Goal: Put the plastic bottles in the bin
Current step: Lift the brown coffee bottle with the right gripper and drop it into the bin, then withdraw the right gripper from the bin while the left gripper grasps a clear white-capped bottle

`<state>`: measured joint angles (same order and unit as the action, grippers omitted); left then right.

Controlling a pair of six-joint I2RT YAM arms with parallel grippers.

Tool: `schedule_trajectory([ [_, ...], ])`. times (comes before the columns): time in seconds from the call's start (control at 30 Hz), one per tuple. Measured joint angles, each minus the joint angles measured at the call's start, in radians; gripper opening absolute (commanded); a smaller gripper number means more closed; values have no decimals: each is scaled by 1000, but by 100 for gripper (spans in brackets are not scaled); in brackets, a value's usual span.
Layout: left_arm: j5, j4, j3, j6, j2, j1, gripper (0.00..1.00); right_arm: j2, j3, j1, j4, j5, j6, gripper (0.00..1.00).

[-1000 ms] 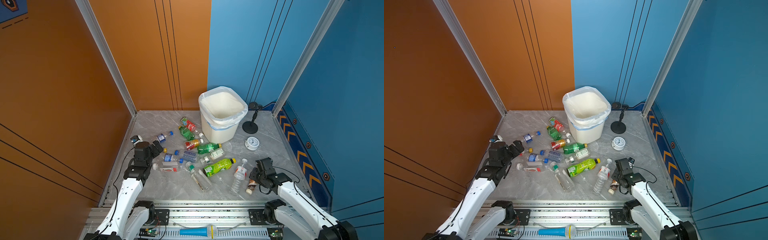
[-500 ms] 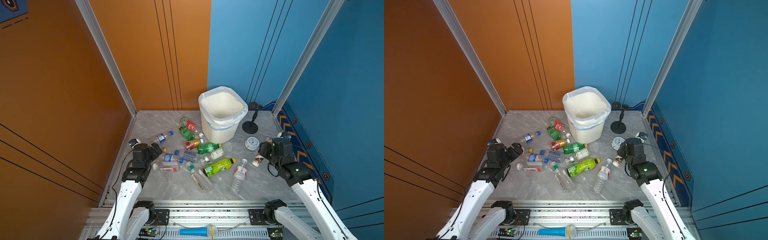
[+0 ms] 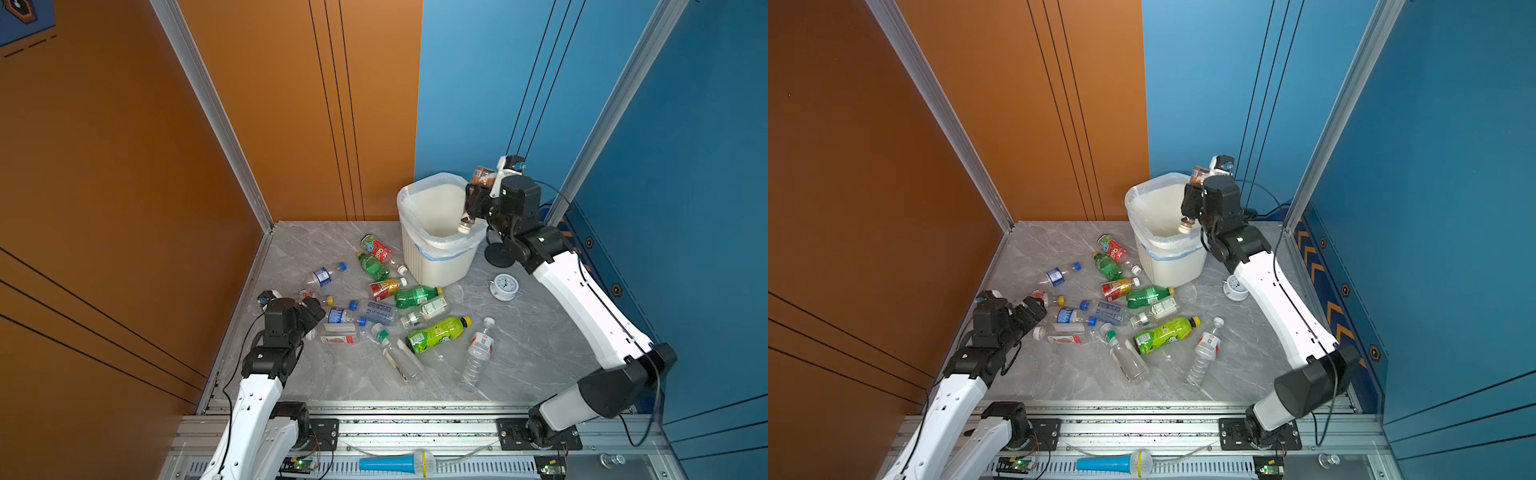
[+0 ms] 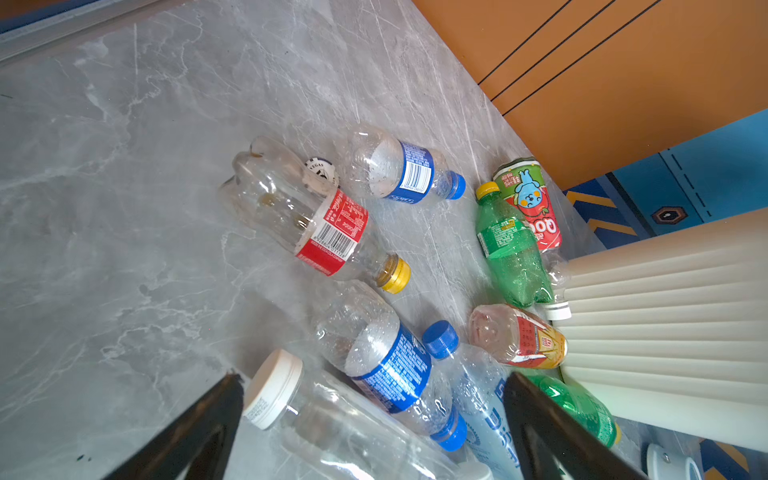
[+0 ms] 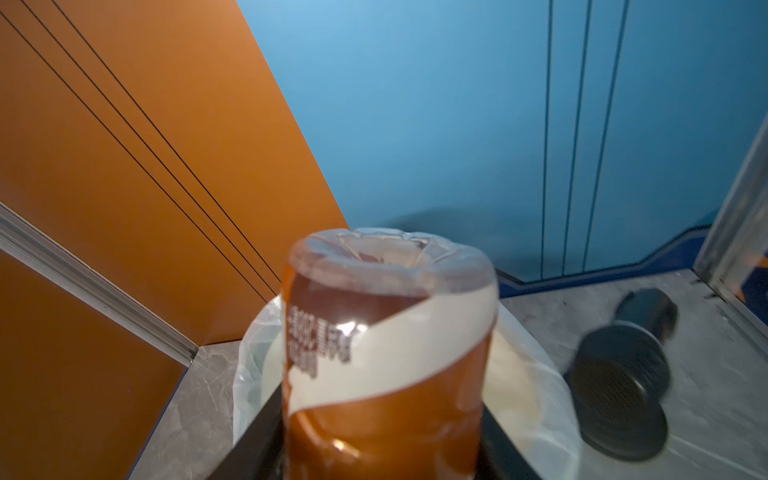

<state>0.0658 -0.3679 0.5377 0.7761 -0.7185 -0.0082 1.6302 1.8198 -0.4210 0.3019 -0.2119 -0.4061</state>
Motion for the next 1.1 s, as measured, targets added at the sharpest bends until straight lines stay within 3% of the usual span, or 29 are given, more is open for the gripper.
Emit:
schedule_trajectory([
  [0.2, -19, -21, -3, 19, 22, 3, 99, 266, 256, 0, 32, 37, 38, 48],
  [0.47, -33, -34, -15, 37, 24, 10, 99, 384, 272, 1, 103, 59, 54, 51],
  [0.77, -49, -34, -21, 53, 19, 15, 100, 388, 300, 3, 117, 64, 71, 94],
  [0.83, -52, -36, -26, 60, 19, 15, 100, 377, 301, 7, 121, 76, 70, 99],
  [0.93, -56, -42, -28, 67, 15, 15, 100, 301, 235, 15, 119, 89, 70, 100],
  [1.1, -73, -41, -35, 85, 5, 15, 99, -56, -180, 15, 21, 89, 68, 99],
])
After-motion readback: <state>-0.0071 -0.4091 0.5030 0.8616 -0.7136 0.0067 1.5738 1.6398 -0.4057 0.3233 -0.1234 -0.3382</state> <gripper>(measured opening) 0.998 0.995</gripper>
